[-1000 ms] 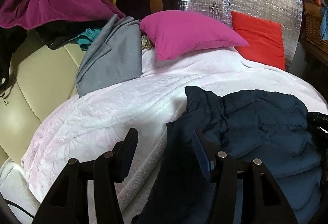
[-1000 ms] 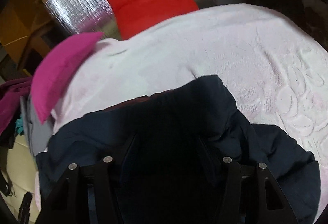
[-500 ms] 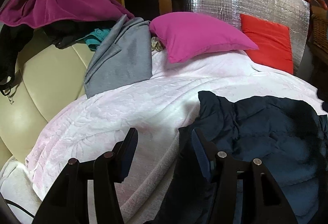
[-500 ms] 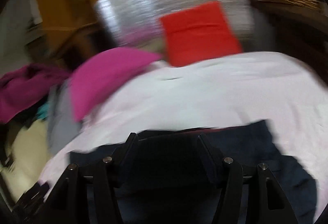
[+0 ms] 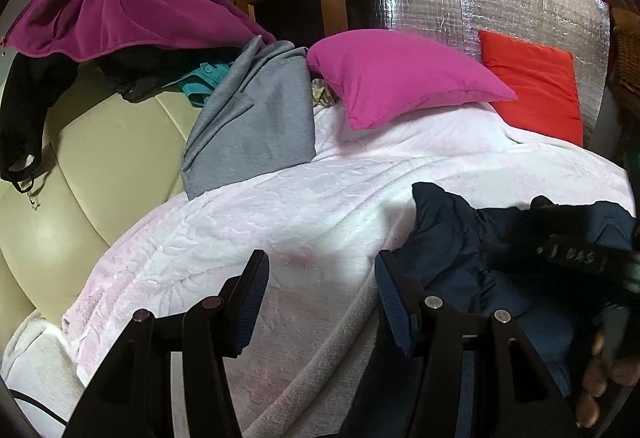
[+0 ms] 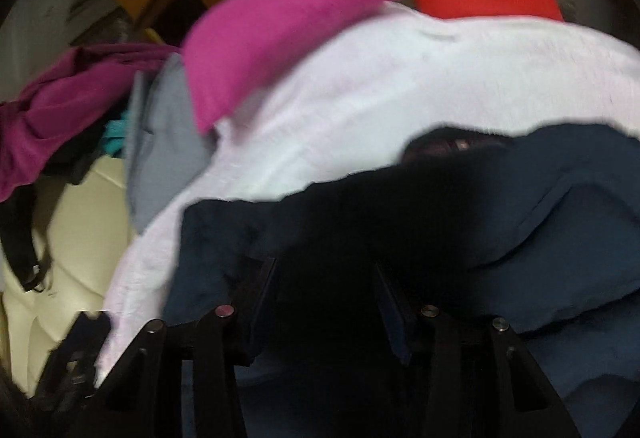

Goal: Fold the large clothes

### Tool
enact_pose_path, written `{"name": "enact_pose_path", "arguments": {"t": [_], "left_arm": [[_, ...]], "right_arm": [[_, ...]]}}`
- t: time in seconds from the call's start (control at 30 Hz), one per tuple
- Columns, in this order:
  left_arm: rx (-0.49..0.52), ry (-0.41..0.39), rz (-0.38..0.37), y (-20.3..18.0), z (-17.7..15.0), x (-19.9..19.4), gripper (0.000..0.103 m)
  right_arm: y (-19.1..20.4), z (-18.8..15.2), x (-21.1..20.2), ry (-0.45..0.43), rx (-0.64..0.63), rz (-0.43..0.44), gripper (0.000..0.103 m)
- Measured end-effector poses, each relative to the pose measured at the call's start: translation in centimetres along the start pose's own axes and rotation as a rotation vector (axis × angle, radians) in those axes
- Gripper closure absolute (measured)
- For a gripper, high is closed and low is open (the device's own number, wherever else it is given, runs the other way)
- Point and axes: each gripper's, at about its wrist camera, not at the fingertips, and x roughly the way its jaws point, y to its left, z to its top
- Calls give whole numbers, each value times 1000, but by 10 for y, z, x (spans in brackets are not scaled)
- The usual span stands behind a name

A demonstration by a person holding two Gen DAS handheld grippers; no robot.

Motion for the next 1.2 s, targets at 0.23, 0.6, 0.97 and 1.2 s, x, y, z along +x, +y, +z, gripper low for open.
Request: {"name": "enact_pose_path", "arguments": {"t": [0.23,0.6,0.97,1.2], "left_arm": [[-20,-13,7,6,2,-3,47],[-27,-27,1,8,2,-10,47],[-33,-38,-10,7,1,-18,47],[-21,-43,-11,3,1,-19,47]], "right_arm": [[-3,1,-12,-12,22,41,49],[-27,13,-107,-232,32,-48,46],[-123,19,-135,-247,203,-323,46],[-176,13,-98,-124,305,-358,35]]}}
